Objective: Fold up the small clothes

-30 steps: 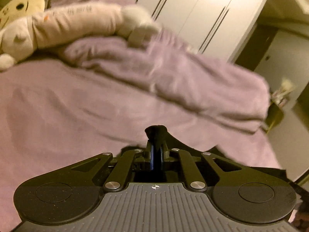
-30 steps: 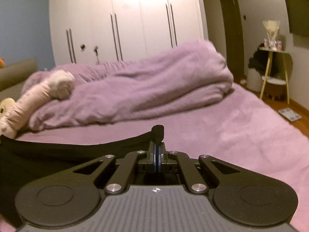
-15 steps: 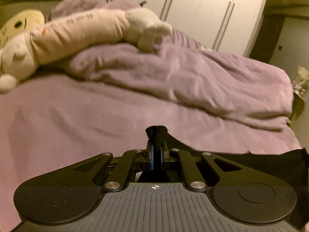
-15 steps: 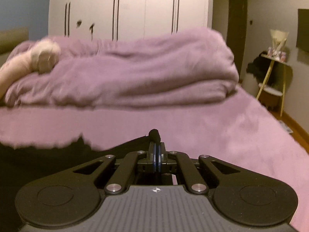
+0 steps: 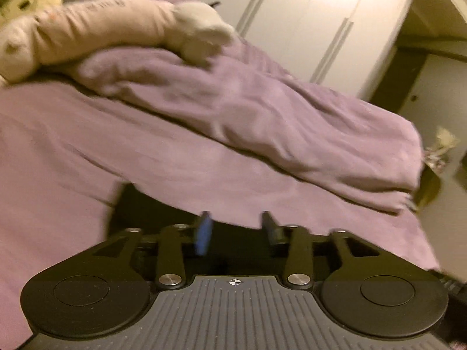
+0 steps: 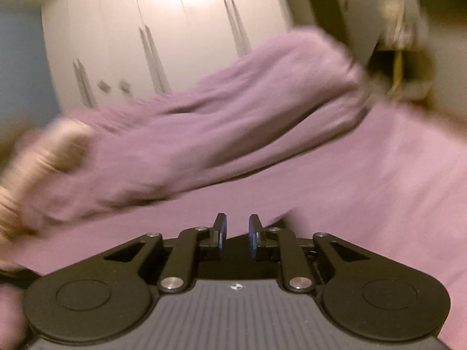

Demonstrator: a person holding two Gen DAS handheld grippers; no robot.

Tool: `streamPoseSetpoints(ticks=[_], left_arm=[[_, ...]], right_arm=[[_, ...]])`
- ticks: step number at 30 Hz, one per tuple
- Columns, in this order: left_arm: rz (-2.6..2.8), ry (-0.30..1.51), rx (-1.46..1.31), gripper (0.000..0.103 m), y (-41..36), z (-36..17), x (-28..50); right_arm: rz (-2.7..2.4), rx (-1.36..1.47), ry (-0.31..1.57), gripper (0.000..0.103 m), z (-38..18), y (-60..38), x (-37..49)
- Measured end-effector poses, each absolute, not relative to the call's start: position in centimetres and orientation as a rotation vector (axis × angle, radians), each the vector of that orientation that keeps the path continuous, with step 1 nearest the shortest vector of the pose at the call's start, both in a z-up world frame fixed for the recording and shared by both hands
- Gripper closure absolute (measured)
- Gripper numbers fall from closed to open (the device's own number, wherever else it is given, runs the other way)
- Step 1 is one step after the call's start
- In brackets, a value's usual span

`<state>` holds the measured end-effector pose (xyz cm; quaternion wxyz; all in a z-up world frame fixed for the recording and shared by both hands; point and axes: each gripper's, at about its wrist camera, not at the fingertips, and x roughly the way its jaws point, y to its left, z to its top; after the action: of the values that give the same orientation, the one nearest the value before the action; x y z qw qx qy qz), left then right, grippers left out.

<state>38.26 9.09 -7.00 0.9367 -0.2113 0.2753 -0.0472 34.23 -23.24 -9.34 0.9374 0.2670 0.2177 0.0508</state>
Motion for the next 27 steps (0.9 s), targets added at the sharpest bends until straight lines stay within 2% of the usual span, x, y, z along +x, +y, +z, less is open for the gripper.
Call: streamPoseSetpoints(ticks=[2, 4, 5, 7, 10, 13, 27], left_arm=[[-0.083, 0.584, -0.404, 0.054, 7.3, -8.4, 38.8], [-0.037, 0.647, -0.372, 0.054, 6.3, -10.2, 39.4], [-0.029, 0.672, -0.359, 0.054, 6.2, -11.0, 39.7], [-0.028, 0.667, -0.339, 0.052, 6.3, -11.8, 39.6], [-0.039, 0.662, -0.357, 0.051, 6.7, -12.1, 39.5], [-0.038, 0.660, -0.357, 0.051, 6.9, -12.3, 39.6], [-0.028, 0.696, -0.308, 0.051, 7.0, -12.0, 39.3]], right_arm=[[0.282, 0.759, 0.526, 0.083, -12.2, -21.8, 34.9], [0.362, 0.842, 0.612, 0.083, -15.0, -20.1, 35.7], [0.347, 0.812, 0.616, 0.084, -15.7, -19.7, 35.8], [0.350, 0.711, 0.589, 0.093, -16.0, -19.7, 35.8], [0.294, 0.641, 0.565, 0.094, -15.4, -21.8, 35.8], [0.223, 0.640, 0.550, 0.103, -15.3, -25.6, 35.6], [-0.034, 0.708, 0.427, 0.103, -15.2, -34.2, 31.4]])
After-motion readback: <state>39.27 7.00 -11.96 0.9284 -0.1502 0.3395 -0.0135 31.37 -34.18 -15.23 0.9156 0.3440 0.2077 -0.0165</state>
